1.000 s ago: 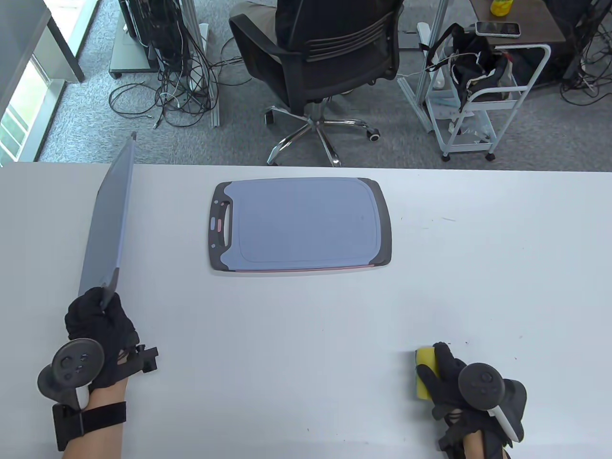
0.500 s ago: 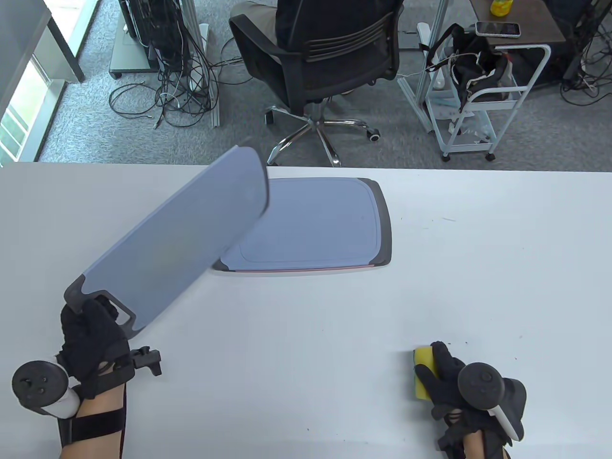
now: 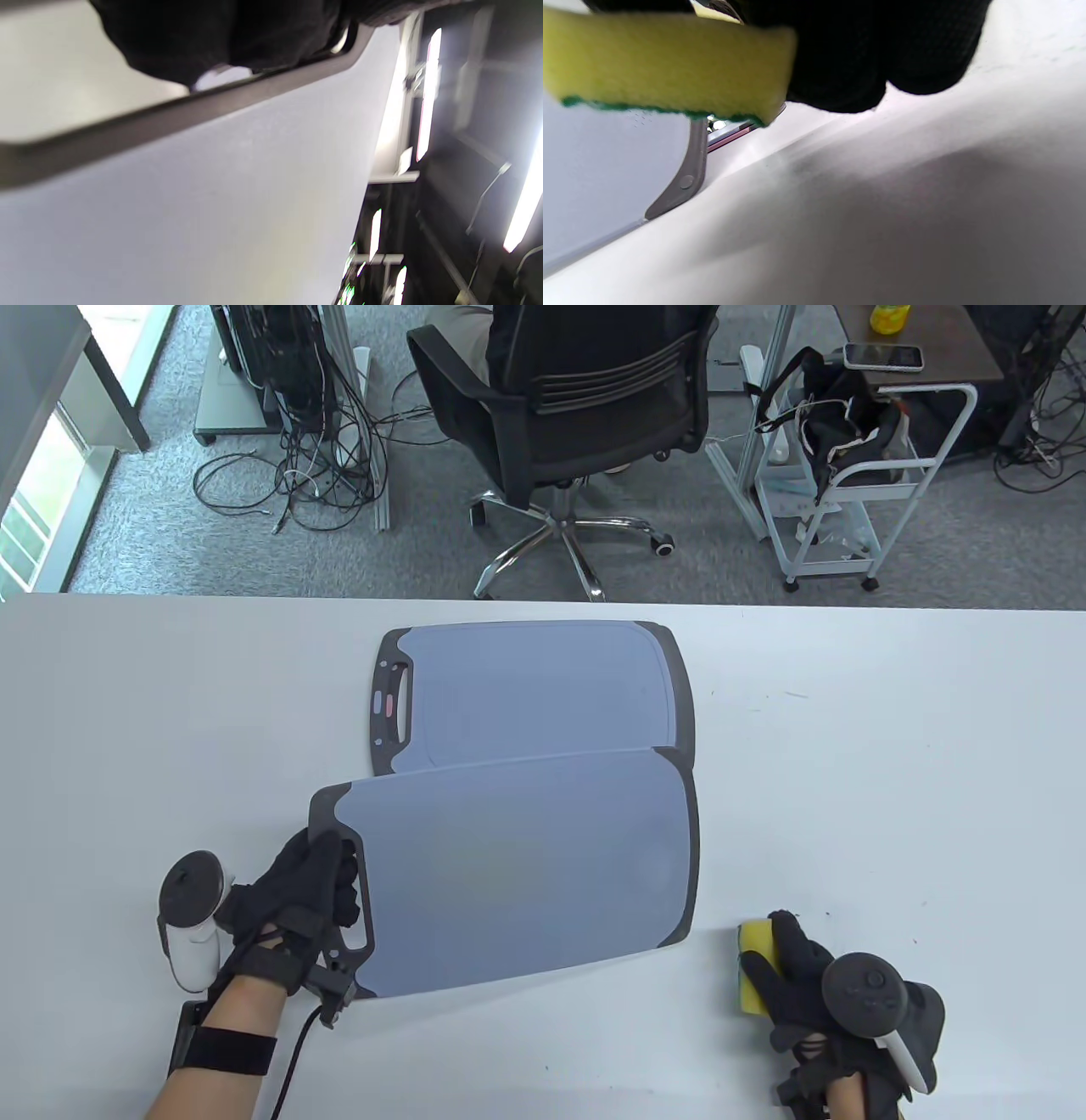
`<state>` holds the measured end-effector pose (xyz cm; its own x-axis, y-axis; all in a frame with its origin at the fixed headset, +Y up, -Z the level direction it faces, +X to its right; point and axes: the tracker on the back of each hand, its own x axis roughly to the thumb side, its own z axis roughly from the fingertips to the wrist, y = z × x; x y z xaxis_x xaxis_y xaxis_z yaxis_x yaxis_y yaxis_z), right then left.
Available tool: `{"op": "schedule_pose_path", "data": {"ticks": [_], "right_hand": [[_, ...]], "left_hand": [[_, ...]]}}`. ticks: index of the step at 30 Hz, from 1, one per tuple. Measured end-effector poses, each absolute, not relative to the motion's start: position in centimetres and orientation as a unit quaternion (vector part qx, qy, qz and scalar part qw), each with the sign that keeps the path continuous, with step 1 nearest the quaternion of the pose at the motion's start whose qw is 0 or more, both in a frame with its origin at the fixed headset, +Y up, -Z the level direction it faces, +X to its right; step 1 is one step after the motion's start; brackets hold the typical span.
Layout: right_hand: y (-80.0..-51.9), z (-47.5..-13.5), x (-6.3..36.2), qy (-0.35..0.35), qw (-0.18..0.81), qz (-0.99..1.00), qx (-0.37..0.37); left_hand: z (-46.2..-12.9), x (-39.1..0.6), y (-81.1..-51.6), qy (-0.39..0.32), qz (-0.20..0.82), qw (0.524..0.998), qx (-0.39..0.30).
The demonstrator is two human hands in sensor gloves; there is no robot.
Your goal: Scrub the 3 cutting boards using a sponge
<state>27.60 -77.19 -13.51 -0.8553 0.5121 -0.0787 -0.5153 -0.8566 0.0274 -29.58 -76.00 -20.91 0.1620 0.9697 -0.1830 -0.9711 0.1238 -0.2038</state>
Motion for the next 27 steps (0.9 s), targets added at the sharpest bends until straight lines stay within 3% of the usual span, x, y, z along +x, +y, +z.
{"op": "schedule_pose_path", "data": {"ticks": [5, 14, 19, 27], "right_hand": [[-77.5, -13.9, 26.8, 0.025, 0.269, 0.962, -0.028], [-75.7, -16.2, 22.3, 0.023, 0.181, 0.983, 0.009], [-75.2, -20.2, 14.7, 0.025, 0.117, 0.991, 0.059], [-75.2, -25.6, -2.6, 0.029, 0.002, 0.98, 0.197]], "left_hand": [[-21.9, -28.8, -79.0, 0.065, 0.586, 0.773, -0.236], [-22.5, -28.8, -82.1, 0.107, 0.542, 0.788, -0.273], [-22.8, -28.6, -82.2, 0.108, 0.544, 0.785, -0.277], [-23.0, -27.7, -82.2, 0.087, 0.532, 0.79, -0.293]]}}
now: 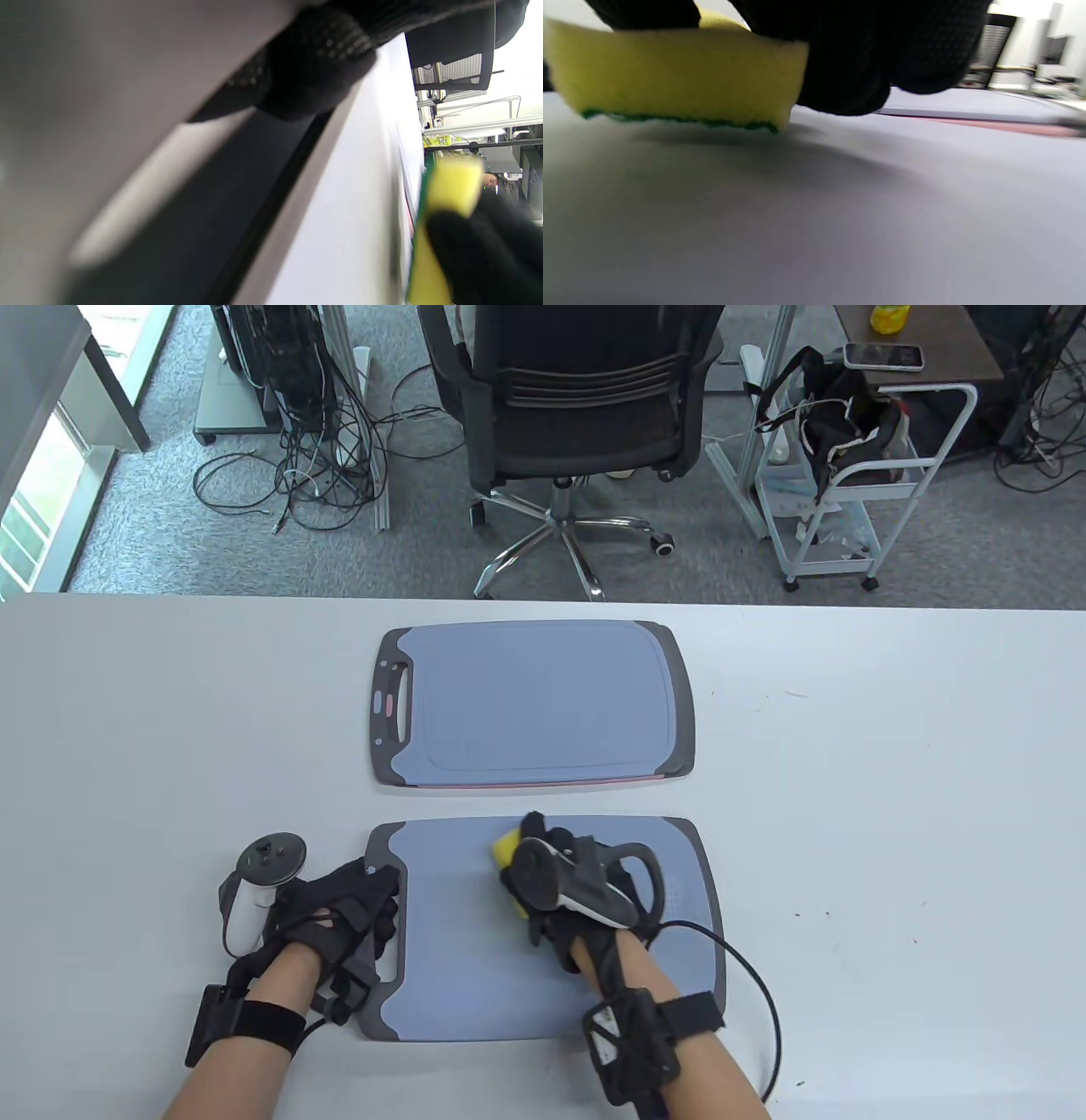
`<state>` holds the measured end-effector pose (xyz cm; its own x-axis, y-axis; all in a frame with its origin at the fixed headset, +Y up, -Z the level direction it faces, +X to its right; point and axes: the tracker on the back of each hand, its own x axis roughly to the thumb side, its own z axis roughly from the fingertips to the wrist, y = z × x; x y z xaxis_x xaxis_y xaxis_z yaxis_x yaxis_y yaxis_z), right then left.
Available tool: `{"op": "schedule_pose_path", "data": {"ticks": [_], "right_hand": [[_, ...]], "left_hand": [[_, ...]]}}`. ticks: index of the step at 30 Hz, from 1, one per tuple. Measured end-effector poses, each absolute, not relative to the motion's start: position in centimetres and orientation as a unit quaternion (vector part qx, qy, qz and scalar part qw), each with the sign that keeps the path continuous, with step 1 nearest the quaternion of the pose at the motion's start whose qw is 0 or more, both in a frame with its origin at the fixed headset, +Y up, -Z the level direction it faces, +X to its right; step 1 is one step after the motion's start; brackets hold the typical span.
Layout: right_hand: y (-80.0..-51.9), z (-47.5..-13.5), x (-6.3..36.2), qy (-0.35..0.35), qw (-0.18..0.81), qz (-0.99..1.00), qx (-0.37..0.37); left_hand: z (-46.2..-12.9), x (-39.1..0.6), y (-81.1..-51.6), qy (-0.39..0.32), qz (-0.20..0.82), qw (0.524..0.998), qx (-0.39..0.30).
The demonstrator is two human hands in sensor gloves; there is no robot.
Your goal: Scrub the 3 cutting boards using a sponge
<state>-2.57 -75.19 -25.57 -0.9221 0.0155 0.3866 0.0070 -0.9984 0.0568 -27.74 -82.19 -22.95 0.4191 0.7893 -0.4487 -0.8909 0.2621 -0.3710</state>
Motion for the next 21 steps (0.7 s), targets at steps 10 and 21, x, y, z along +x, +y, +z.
{"op": "schedule_pose_path", "data": {"ticks": [10, 21], "right_hand": [[-75.6, -28.2, -7.0, 0.043, -0.038, 0.979, 0.195], [-77.6, -25.9, 18.7, 0.078, -0.018, 0.988, -0.135]], "left_hand": [[-22.8, -27.5, -82.2, 0.088, 0.53, 0.791, -0.292], [-22.5, -27.4, -82.2, 0.099, 0.536, 0.788, -0.286]]}}
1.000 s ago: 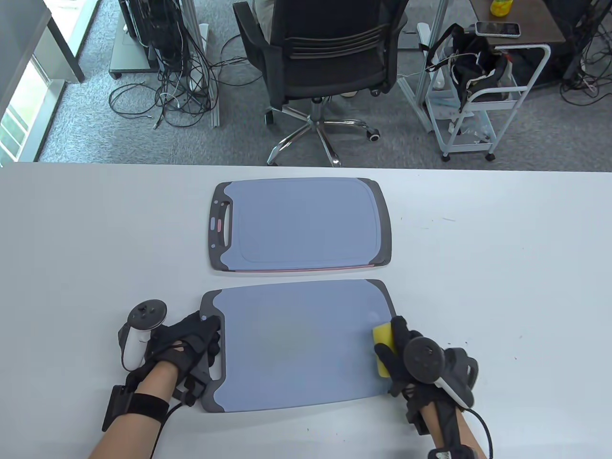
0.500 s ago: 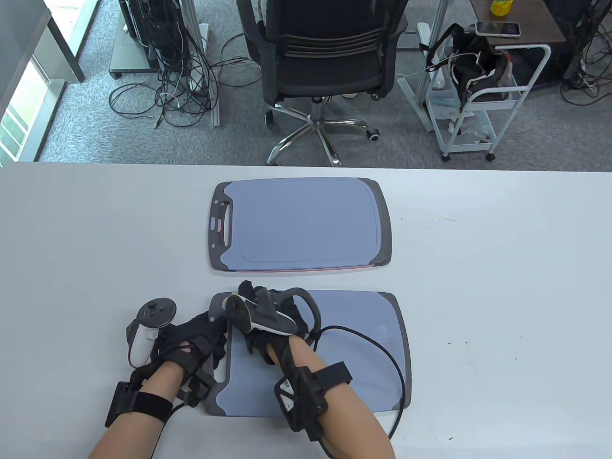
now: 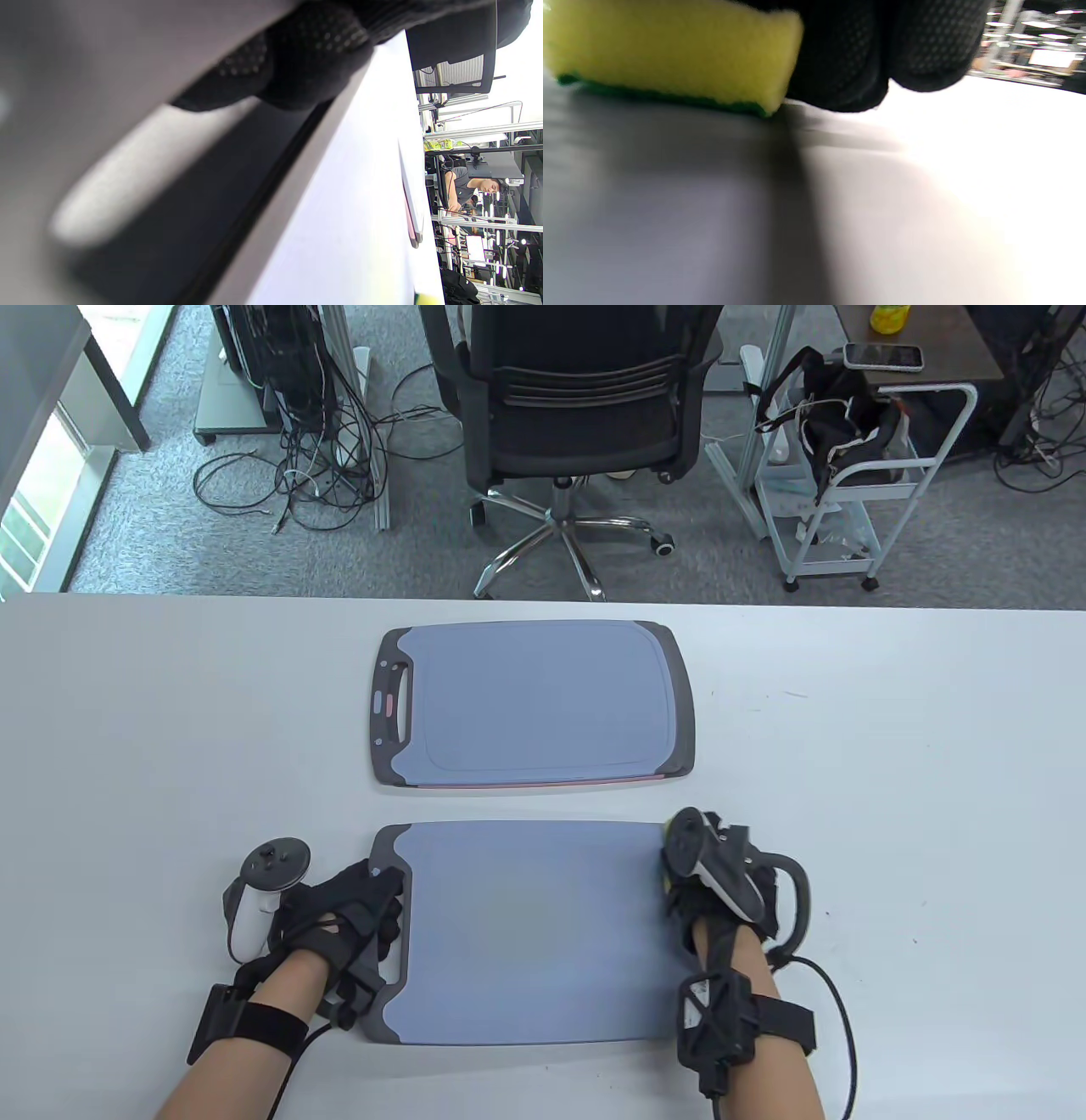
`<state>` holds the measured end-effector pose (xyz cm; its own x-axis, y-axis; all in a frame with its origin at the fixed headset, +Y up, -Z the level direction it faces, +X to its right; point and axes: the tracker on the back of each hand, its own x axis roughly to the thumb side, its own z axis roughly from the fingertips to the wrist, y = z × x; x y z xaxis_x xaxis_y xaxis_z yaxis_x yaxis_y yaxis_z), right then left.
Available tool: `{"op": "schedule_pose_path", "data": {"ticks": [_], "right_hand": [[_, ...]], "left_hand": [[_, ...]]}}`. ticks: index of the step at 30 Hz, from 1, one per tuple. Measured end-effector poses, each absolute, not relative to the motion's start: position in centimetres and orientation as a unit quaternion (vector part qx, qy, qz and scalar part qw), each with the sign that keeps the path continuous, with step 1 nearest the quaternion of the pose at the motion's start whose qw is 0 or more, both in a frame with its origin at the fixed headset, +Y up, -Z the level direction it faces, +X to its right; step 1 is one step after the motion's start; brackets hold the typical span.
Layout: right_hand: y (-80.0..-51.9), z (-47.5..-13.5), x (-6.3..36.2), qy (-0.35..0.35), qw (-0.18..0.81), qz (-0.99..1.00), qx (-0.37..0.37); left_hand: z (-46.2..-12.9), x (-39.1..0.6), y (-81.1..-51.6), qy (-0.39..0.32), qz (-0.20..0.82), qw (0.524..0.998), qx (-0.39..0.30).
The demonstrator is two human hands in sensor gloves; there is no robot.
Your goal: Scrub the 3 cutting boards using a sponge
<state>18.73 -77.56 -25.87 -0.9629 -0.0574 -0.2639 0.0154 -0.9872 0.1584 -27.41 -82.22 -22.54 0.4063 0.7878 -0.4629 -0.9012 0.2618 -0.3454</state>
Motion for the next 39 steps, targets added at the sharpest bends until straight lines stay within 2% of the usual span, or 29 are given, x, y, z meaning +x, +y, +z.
{"op": "schedule_pose_path", "data": {"ticks": [3, 8, 9, 12, 13, 15, 17, 21, 25, 27, 30, 32, 35, 36, 39], "right_hand": [[-77.4, -25.9, 16.6, -0.074, 0.01, -0.993, 0.096], [-76.6, -25.3, 3.6, -0.061, -0.025, -0.992, -0.108], [-76.3, -24.4, -0.9, -0.058, -0.006, -0.981, -0.183], [-75.8, -22.4, -7.1, -0.033, 0.032, -0.96, -0.278], [-75.7, -22.2, -8.1, -0.033, 0.029, -0.957, -0.287], [-75.7, -22.4, -7.7, -0.043, 0.016, -0.962, -0.269], [-76.0, -22.9, -4.9, -0.043, -0.008, -0.973, -0.227], [-76.6, -23.7, 5.2, -0.057, 0.012, -0.994, -0.088], [-77.5, -22.6, 16.3, -0.073, -0.005, -0.995, 0.072], [-77.7, -22.2, 18.6, -0.068, -0.032, -0.991, 0.107], [-77.3, -22.7, 16.3, -0.085, 0.003, -0.993, 0.077], [-77.1, -22.9, 12.7, -0.093, -0.013, -0.996, -0.006], [-76.5, -22.2, 3.9, -0.089, -0.036, -0.988, -0.12], [-76.3, -21.5, 0.2, -0.073, -0.014, -0.983, -0.169], [-76.0, -19.6, -6.3, -0.027, 0.045, -0.963, -0.263]], "left_hand": [[-22.5, -27.5, -82.3, 0.099, 0.534, 0.79, -0.285], [-22.3, -27.4, -82.5, 0.102, 0.546, 0.78, -0.288], [-22.3, -27.4, -82.5, 0.103, 0.546, 0.78, -0.288], [-22.2, -27.4, -82.6, 0.108, 0.552, 0.775, -0.289], [-22.2, -27.4, -82.6, 0.109, 0.555, 0.772, -0.289], [-22.2, -27.4, -82.6, 0.111, 0.558, 0.77, -0.29], [-22.2, -27.4, -82.5, 0.111, 0.556, 0.772, -0.287], [-22.1, -27.4, -82.5, 0.111, 0.558, 0.771, -0.287], [-21.9, -27.1, -82.5, 0.11, 0.553, 0.777, -0.28], [-21.8, -26.9, -82.5, 0.111, 0.555, 0.776, -0.28], [-21.8, -26.9, -82.5, 0.111, 0.555, 0.775, -0.281], [-21.9, -26.9, -82.5, 0.111, 0.555, 0.774, -0.283], [-22.1, -27.1, -82.6, 0.105, 0.557, 0.771, -0.291], [-22.1, -27.1, -82.6, 0.105, 0.557, 0.771, -0.292], [-22.2, -27.2, -82.6, 0.104, 0.563, 0.764, -0.297]]}}
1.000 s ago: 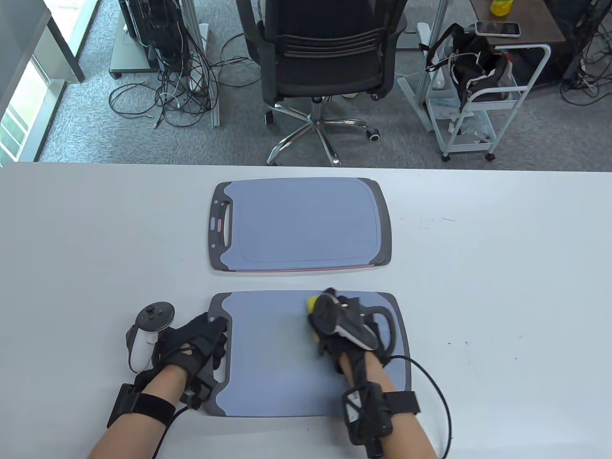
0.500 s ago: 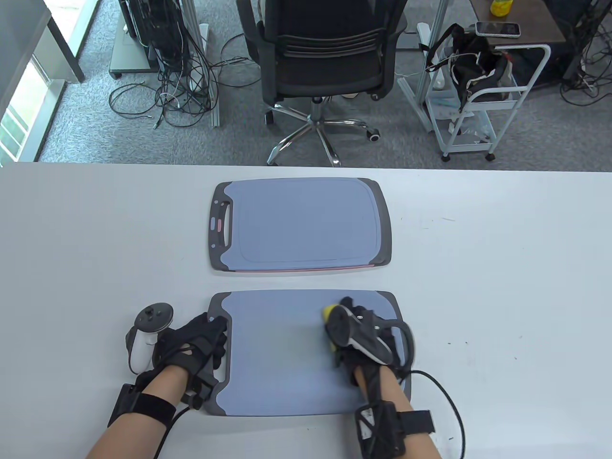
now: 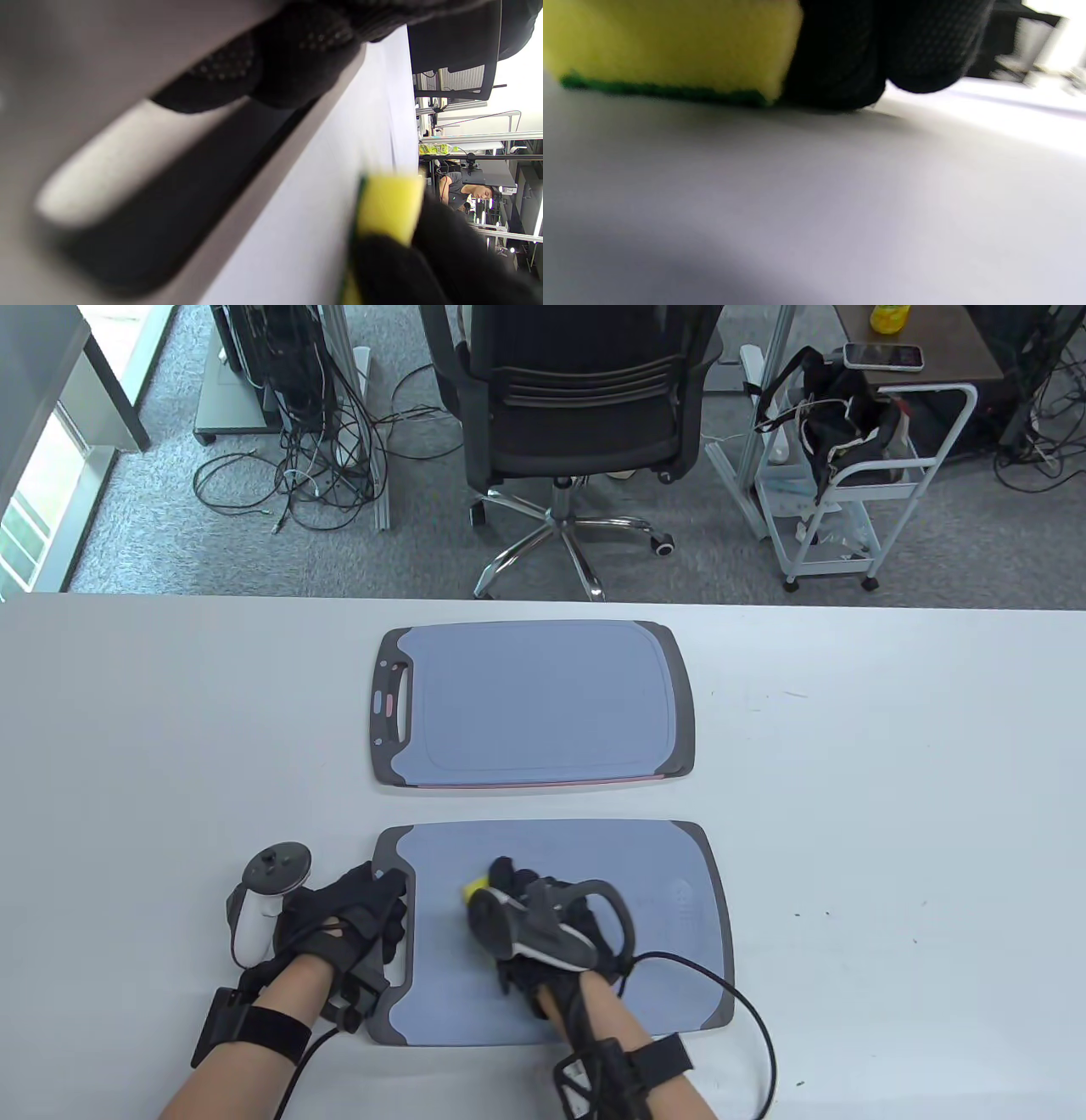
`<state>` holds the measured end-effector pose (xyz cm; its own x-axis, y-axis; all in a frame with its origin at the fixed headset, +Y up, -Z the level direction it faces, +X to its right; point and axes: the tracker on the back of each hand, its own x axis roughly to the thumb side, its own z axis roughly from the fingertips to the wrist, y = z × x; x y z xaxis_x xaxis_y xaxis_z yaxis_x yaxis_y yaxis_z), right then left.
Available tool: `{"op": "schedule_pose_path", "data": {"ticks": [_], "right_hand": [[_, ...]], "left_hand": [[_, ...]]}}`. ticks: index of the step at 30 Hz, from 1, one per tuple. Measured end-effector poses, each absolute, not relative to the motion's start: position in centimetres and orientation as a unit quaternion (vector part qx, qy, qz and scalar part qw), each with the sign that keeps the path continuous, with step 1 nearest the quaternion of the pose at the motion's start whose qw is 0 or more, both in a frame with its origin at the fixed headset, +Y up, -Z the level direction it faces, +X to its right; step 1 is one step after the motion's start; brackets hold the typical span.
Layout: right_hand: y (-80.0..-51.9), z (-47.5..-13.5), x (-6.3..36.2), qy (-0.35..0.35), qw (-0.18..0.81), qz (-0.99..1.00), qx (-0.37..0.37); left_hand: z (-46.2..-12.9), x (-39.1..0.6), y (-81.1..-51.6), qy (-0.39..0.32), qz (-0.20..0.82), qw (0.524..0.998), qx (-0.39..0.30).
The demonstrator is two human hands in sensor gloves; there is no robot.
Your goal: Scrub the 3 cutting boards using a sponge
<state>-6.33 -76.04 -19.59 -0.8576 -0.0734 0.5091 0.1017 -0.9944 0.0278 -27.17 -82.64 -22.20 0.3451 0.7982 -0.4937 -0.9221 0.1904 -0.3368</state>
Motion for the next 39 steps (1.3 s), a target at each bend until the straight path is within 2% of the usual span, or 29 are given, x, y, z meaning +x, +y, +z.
{"op": "schedule_pose_path", "data": {"ticks": [2, 3, 6, 8, 12, 14, 16, 18, 21, 22, 24, 25, 29, 31, 33, 35, 38, 39], "right_hand": [[-75.8, -18.6, -8.7, -0.023, 0.039, -0.952, -0.303], [-75.8, -18.6, -8.9, -0.024, 0.038, -0.956, -0.291], [-75.9, -19.4, -5.9, -0.031, 0.019, -0.969, -0.244], [-76.1, -20.0, -2.4, -0.037, 0.033, -0.98, -0.192], [-77.0, -20.1, 11.4, -0.06, 0.03, -0.998, 0.006], [-77.5, -19.8, 16.6, -0.077, 0.024, -0.992, 0.093], [-77.6, -19.3, 20.1, -0.1, 0.003, -0.982, 0.16], [-77.7, -19.1, 19.7, -0.107, -0.045, -0.981, 0.156], [-77.2, -19.7, 15.6, -0.071, 0.012, -0.995, 0.076], [-77.2, -20.0, 12.6, -0.079, 0.004, -0.997, 0.014], [-76.6, -20.0, 7.2, -0.058, 0.005, -0.997, -0.051], [-76.4, -19.9, 3.4, -0.068, 0.006, -0.99, -0.121], [-75.8, -18.1, -7.0, -0.038, 0.033, -0.963, -0.263], [-75.7, -17.6, -9.8, -0.027, 0.036, -0.955, -0.293], [-75.6, -17.7, -9.5, -0.031, 0.065, -0.956, -0.283], [-75.8, -18.2, -6.9, -0.022, 0.044, -0.967, -0.249], [-76.3, -18.9, 1.1, -0.033, 0.05, -0.987, -0.149], [-76.6, -18.9, 4.9, -0.039, 0.044, -0.993, -0.098]], "left_hand": [[-22.2, -27.2, -82.7, 0.103, 0.564, 0.762, -0.3], [-22.2, -27.2, -82.6, 0.103, 0.565, 0.762, -0.3], [-22.3, -27.2, -82.7, 0.103, 0.564, 0.763, -0.299], [-22.3, -27.2, -82.7, 0.103, 0.563, 0.763, -0.3], [-22.3, -27.2, -82.7, 0.103, 0.561, 0.765, -0.297], [-22.3, -27.2, -82.7, 0.104, 0.561, 0.766, -0.297], [-22.3, -27.2, -82.7, 0.104, 0.559, 0.767, -0.297], [-22.2, -27.2, -82.7, 0.106, 0.553, 0.774, -0.291], [-22.2, -27.2, -82.7, 0.105, 0.553, 0.773, -0.292], [-22.2, -27.2, -82.7, 0.105, 0.554, 0.773, -0.292], [-22.2, -27.2, -82.7, 0.106, 0.554, 0.772, -0.293], [-22.2, -27.2, -82.7, 0.105, 0.555, 0.771, -0.294], [-22.2, -27.2, -82.7, 0.103, 0.559, 0.767, -0.297], [-22.2, -27.2, -82.7, 0.104, 0.559, 0.768, -0.296], [-22.3, -27.3, -82.7, 0.105, 0.566, 0.76, -0.301], [-22.3, -27.3, -82.7, 0.104, 0.567, 0.759, -0.303], [-22.3, -27.3, -82.7, 0.104, 0.565, 0.761, -0.302], [-22.3, -27.3, -82.7, 0.104, 0.563, 0.763, -0.3]]}}
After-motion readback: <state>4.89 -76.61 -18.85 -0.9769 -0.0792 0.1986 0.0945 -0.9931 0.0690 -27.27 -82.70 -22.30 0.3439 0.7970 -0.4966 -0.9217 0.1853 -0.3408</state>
